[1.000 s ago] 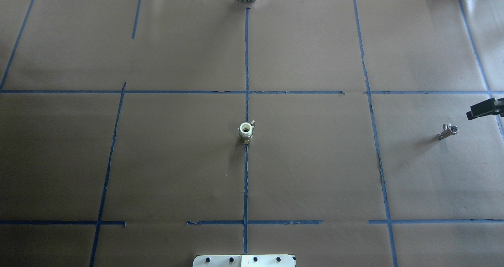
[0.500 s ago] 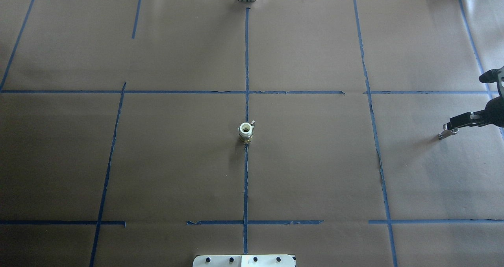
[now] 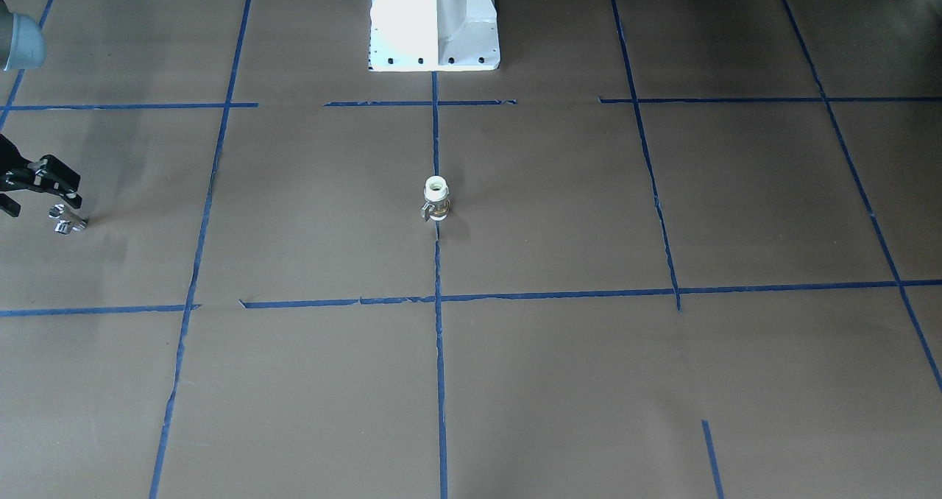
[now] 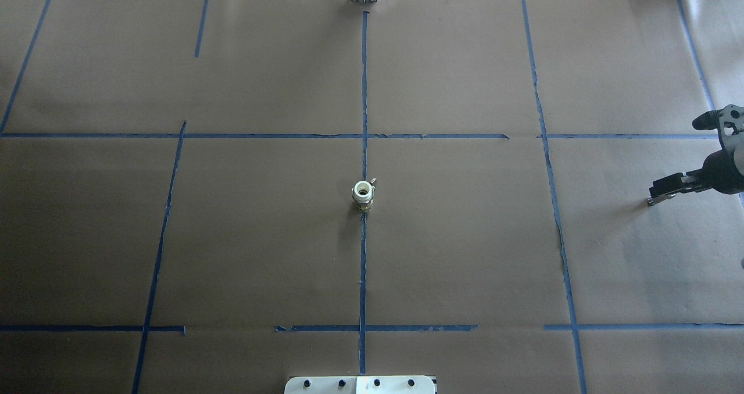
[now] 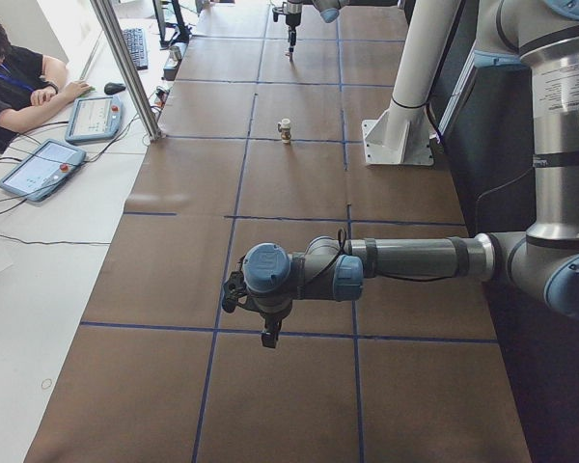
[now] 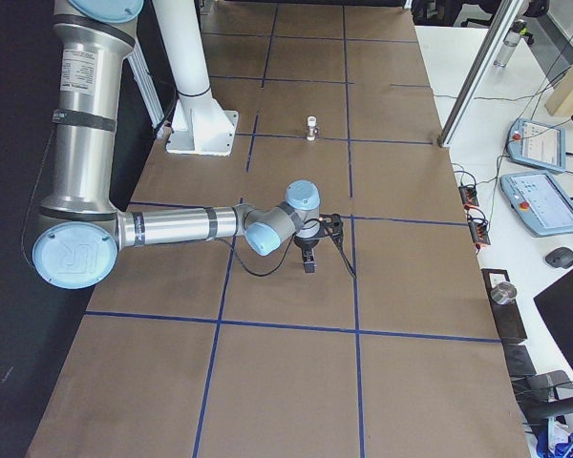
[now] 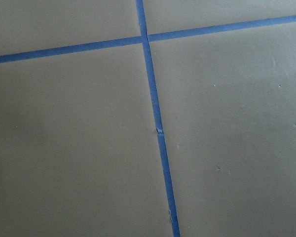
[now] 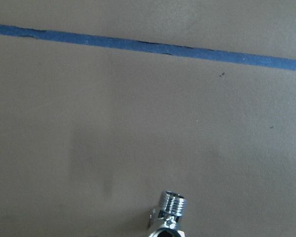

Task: Assemble PPR valve and pipe with both arms
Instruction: 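Move the right gripper down onto the chrome elbow fitting and grasp it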

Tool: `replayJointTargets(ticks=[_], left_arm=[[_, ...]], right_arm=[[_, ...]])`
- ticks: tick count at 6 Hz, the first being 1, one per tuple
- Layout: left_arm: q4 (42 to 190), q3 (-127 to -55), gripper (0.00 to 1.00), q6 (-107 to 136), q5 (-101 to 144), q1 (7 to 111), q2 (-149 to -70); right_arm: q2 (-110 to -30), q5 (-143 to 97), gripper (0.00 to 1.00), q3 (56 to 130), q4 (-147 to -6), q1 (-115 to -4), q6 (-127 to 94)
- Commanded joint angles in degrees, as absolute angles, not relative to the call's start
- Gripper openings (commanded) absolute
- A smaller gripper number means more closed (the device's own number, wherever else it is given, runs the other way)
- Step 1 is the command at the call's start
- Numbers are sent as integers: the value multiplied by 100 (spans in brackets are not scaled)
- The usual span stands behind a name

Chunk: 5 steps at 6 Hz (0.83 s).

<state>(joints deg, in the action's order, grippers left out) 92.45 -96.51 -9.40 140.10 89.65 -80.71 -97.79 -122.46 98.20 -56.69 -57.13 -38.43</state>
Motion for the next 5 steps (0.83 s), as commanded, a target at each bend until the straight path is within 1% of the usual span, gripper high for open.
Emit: replayJointTargets(ticks=[1, 3, 4, 5], left_arm=[[9237, -9650, 100, -940, 14010, 8965, -8068], [9246, -9650, 100, -940, 14010, 8965, -8068], [9246, -9650, 100, -940, 14010, 8965, -8068], [9237, -9659, 100, -932, 14010, 8965, -8068]], right_arm=[[-9765, -12234, 99, 9817, -5669, -5678, -3841], [-9721, -12226, 99, 9800, -5678, -5634, -3850], [-9721, -12243, 56, 9774, -5678, -5634, -3893], [-9721, -12191, 8, 9713, -5669, -5642, -3841]])
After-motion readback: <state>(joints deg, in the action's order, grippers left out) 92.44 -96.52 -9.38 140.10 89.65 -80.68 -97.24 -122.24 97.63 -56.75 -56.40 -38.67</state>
